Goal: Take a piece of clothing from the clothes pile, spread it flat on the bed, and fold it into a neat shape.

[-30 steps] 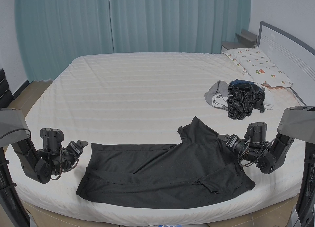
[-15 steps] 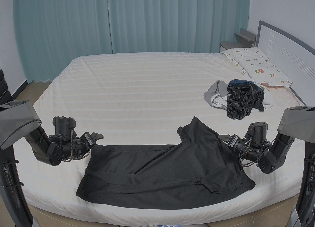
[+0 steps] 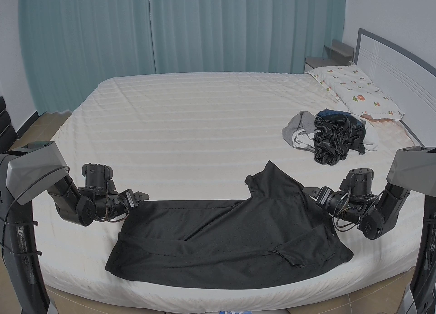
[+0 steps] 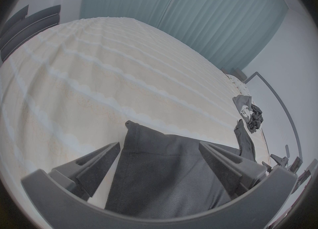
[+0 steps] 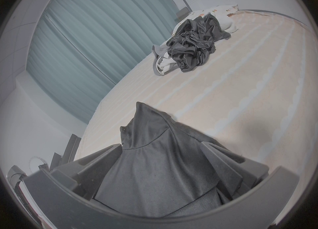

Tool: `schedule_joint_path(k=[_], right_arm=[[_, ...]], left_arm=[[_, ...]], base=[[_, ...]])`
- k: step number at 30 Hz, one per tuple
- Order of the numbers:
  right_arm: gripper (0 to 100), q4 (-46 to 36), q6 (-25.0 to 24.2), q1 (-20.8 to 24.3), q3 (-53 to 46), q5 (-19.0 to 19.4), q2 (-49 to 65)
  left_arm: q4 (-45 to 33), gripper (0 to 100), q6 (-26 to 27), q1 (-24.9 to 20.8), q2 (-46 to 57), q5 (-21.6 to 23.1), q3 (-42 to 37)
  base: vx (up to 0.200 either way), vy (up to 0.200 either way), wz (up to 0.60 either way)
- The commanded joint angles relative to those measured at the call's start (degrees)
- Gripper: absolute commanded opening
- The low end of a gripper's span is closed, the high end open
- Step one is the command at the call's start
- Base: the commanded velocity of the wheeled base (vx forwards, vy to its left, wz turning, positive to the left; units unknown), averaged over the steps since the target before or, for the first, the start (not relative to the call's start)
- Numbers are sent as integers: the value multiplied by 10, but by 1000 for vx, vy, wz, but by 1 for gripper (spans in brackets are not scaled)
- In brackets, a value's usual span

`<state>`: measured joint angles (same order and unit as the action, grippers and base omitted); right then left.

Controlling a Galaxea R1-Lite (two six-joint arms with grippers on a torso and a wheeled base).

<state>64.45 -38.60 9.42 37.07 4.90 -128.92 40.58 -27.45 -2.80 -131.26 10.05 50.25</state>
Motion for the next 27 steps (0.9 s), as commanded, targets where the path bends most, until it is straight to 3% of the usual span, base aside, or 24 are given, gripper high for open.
schedule_joint_path(k=[1, 10, 11, 13, 22, 27], right_arm=[[100, -5, 0, -7, 1, 4, 16], [100, -4, 5, -8, 8, 5, -12], [100, -5, 16, -8, 14, 5, -18], [100, -6, 31, -10, 29, 5, -29], [100, -40, 37, -12, 80, 18, -49], [100, -63, 40, -16, 113, 60, -50]], left_arm=[[0, 100, 0, 0, -5, -5, -2], [-1, 100, -1, -3, -21, -7, 21], [-1, 0, -1, -2, -26, -13, 27], [-2, 0, -1, 0, -30, -32, 32], [5, 0, -8, 12, -31, -38, 34], [10, 0, -65, 14, -27, -40, 46]], base=[[0, 0, 0], [0, 0, 0], [0, 0, 0], [0, 0, 0], [0, 0, 0], [0, 0, 0]])
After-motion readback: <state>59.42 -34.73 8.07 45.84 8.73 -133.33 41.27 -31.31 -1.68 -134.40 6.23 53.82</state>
